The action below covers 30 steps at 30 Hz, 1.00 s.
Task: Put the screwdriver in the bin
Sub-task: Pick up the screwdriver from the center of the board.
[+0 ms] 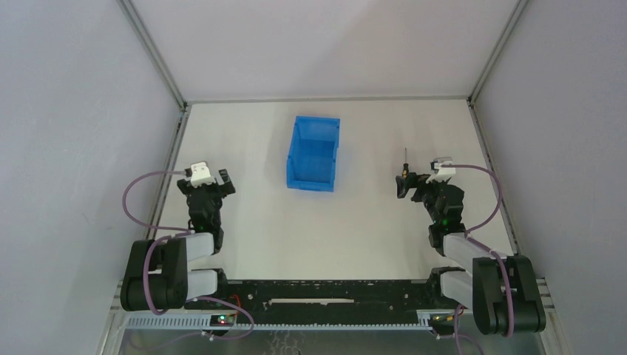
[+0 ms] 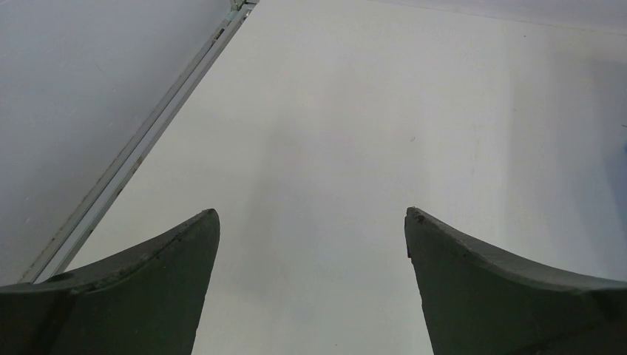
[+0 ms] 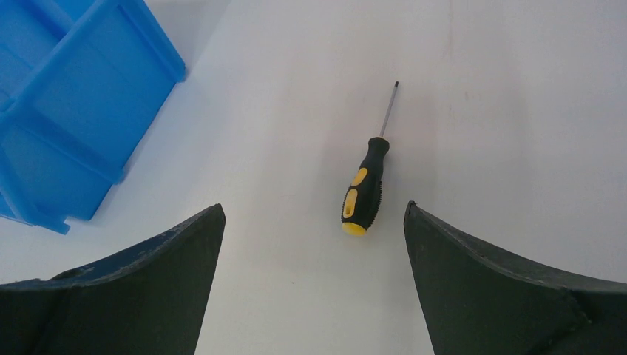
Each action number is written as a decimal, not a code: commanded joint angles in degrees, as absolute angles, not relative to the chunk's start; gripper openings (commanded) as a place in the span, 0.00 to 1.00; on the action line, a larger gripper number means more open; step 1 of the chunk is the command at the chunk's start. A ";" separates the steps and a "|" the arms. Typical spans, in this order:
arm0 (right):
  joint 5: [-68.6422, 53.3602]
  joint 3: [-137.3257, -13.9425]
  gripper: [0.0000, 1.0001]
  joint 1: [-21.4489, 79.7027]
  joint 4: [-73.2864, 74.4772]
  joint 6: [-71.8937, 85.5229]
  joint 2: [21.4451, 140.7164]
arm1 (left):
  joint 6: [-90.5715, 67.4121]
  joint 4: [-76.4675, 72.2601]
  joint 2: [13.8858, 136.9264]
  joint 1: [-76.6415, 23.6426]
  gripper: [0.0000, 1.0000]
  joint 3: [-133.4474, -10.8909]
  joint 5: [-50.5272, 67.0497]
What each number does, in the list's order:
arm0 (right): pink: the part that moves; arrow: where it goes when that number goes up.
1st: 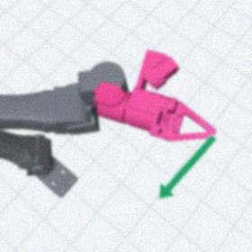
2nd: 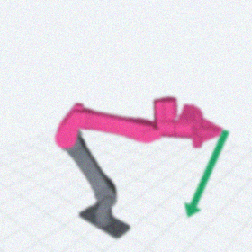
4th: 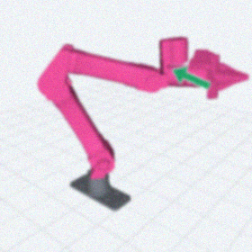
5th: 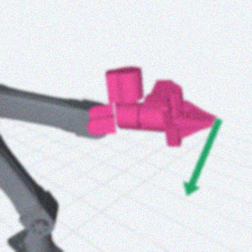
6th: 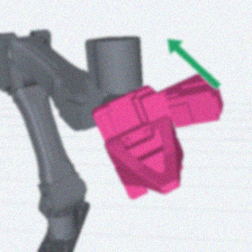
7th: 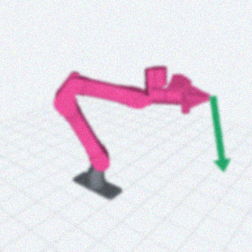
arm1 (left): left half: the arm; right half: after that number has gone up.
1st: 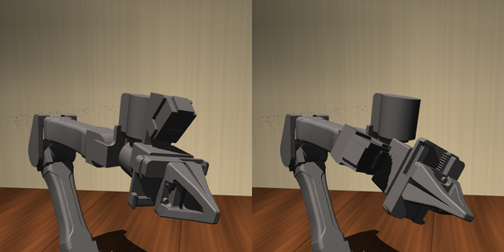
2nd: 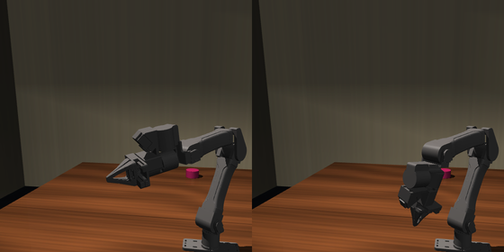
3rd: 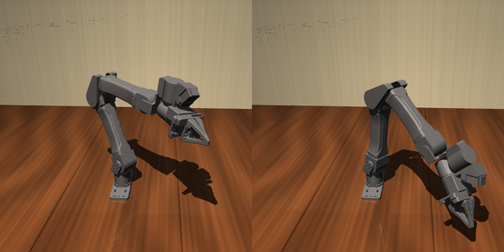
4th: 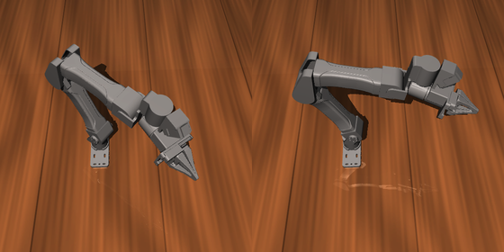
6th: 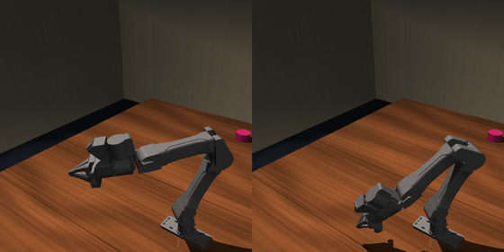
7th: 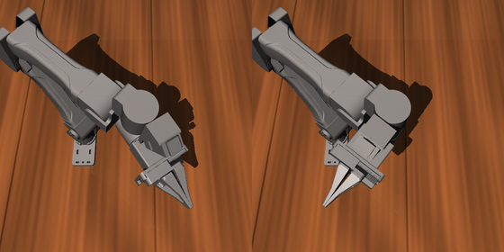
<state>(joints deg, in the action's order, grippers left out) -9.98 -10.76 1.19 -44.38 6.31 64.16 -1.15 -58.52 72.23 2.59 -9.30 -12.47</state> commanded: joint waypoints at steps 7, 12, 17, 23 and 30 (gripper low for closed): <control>-9.90 -12.42 1.00 0.78 -44.98 6.42 63.73 | -1.41 -59.77 71.96 2.33 1.00 -11.28 -13.03; -10.02 -12.31 1.00 0.76 -44.46 6.22 62.76 | -1.41 -59.77 71.97 2.37 1.00 -11.31 -13.06; -9.84 -13.72 1.00 1.43 -40.52 5.22 60.61 | -1.36 -59.77 71.97 2.37 1.00 -11.30 -13.03; -8.42 -18.04 1.00 2.23 -31.06 5.31 57.80 | -1.40 -59.77 71.98 2.35 1.00 -11.33 -13.08; -6.07 -26.97 1.00 2.94 -17.30 6.71 52.98 | -1.41 -59.77 71.97 2.37 1.00 -11.26 -13.05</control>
